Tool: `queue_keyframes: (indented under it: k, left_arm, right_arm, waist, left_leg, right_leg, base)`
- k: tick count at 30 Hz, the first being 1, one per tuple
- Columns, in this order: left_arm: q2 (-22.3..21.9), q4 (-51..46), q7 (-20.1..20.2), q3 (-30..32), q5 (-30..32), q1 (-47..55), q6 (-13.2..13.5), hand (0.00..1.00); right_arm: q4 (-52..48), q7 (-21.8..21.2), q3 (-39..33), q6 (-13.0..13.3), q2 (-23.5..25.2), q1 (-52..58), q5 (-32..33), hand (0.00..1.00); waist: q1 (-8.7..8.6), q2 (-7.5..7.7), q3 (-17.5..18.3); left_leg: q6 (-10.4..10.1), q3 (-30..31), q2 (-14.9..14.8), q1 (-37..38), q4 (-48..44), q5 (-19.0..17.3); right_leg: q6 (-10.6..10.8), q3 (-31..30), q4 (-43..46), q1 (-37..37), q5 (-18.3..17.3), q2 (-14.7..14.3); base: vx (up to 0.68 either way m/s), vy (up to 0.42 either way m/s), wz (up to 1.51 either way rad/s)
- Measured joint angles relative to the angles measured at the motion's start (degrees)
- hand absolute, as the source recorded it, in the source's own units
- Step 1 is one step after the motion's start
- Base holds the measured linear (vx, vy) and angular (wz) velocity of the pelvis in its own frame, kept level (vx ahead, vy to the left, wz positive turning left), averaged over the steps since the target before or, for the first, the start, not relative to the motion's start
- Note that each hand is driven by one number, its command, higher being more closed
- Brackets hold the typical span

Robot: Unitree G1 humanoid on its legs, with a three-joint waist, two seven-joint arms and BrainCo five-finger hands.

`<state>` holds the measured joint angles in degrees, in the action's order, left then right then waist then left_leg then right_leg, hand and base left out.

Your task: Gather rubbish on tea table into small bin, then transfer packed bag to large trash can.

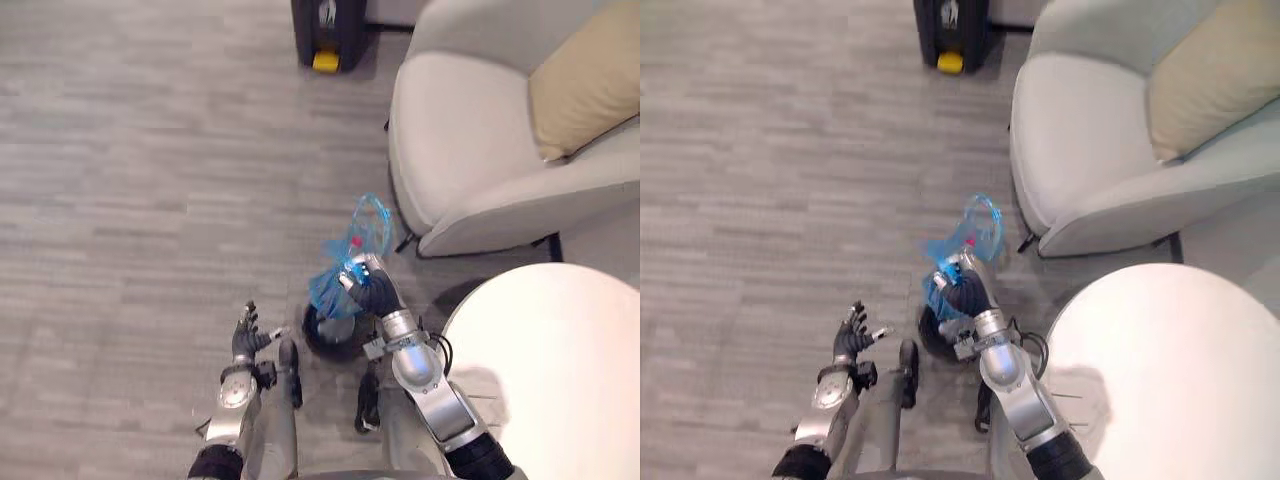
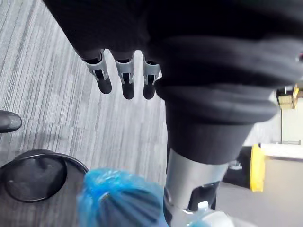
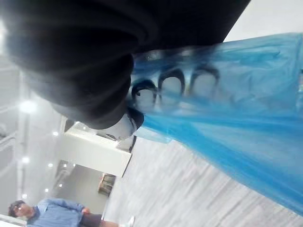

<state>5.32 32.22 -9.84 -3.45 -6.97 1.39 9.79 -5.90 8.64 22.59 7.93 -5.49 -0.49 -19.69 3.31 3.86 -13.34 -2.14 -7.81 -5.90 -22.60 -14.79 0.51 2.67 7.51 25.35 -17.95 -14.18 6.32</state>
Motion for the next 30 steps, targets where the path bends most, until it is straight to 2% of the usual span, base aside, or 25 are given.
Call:
queue_keyframes:
  k: [3, 7, 11, 13, 18, 22, 26, 30]
  left_arm:
    - [1.45, 0.41, 1.28, -0.85, 1.19, 1.43, 0.00, 0.00]
    - [2.27, 0.28, 2.48, -0.89, 1.77, 2.81, -0.01, 0.00]
    - [3.14, -6.18, 3.77, -1.20, 2.58, 6.46, 0.11, 0.00]
    - [3.24, -8.72, 3.86, -1.38, 2.61, 6.74, 0.10, 0.00]
    - [3.30, -20.35, 6.02, -3.55, 2.55, 9.89, 0.93, 0.00]
    - [3.38, -23.65, 7.19, -3.89, 2.46, 10.20, 1.88, 0.00]
    - [4.74, -27.44, 7.70, -4.65, 2.95, 9.79, 2.19, 0.00]
    - [6.90, -30.09, 8.72, -5.67, 3.33, 8.19, 3.55, 0.00]
  right_arm:
    - [0.40, -2.72, -1.20, 0.21, -0.81, 0.28, 4.08, 1.00]
    - [0.67, -5.34, -2.38, 0.44, -2.30, 0.34, 8.39, 1.00]
    - [0.72, -7.85, -2.54, 0.76, -3.46, 0.31, 13.89, 1.00]
    - [0.73, -8.00, -2.53, 0.75, -3.86, 0.31, 15.05, 1.00]
    - [2.38, -10.86, -2.56, 0.74, -6.36, 0.30, 22.97, 1.00]
    - [2.91, -12.59, -2.60, 0.71, -7.87, 0.36, 26.47, 1.00]
    - [2.89, -12.93, -2.67, 0.71, -8.94, 0.29, 27.55, 1.00]
    - [2.78, -15.12, -3.68, 0.71, -10.49, -0.22, 28.76, 1.00]
  waist:
    - [-1.17, 0.17, 0.94]
    - [-1.63, 0.08, 2.95]
    - [-2.43, 0.08, 6.00]
    - [-2.35, 0.04, 6.14]
    - [-2.42, -0.97, 8.03]
    - [-2.46, -1.91, 8.82]
    - [-2.49, -1.95, 9.22]
    - [-2.55, -1.90, 9.31]
  left_leg:
    - [-0.02, -0.23, 0.29, 4.10, 5.07, 1.95]
    - [0.00, -0.67, 0.86, 8.63, 9.30, 2.81]
    - [-0.12, -1.21, 1.25, 13.68, 12.93, 3.12]
    - [-0.12, -1.20, 1.22, 14.25, 13.04, 3.12]
    - [-0.43, -0.66, 1.62, 16.54, 15.39, 4.44]
    - [-0.23, 0.14, 1.77, 19.12, 19.96, 6.84]
    - [-0.19, 0.28, 1.97, 19.51, 20.24, 7.04]
    - [-0.18, 0.01, 2.20, 20.28, 20.26, 7.06]
  right_leg:
    - [0.16, 0.22, -5.77, 4.26, 2.14, -0.56]
    - [0.62, -0.09, -11.30, 9.10, 4.07, -0.80]
    - [0.57, -0.74, -16.21, 14.34, 5.52, -1.06]
    - [0.51, -0.90, -16.77, 15.03, 5.75, -1.16]
    - [0.22, -1.25, -17.72, 16.58, 6.29, -1.48]
    - [0.18, -1.21, -17.71, 16.80, 6.57, -2.20]
    - [0.40, -1.40, -17.73, 16.91, 6.92, -2.09]
    - [0.78, -1.73, -17.76, 17.30, 7.29, -1.91]
  base:
    - [0.13, 0.012, -0.05]
    - [0.11, 0.013, -0.08]
    - [0.09, 0.005, -0.07]
    - [0.03, -0.008, -0.07]
    - [-0.02, 0.003, -0.02]
    - [-0.08, 0.003, 0.02]
    - [-0.06, 0.028, -0.01]
    - [-0.04, 0.029, -0.06]
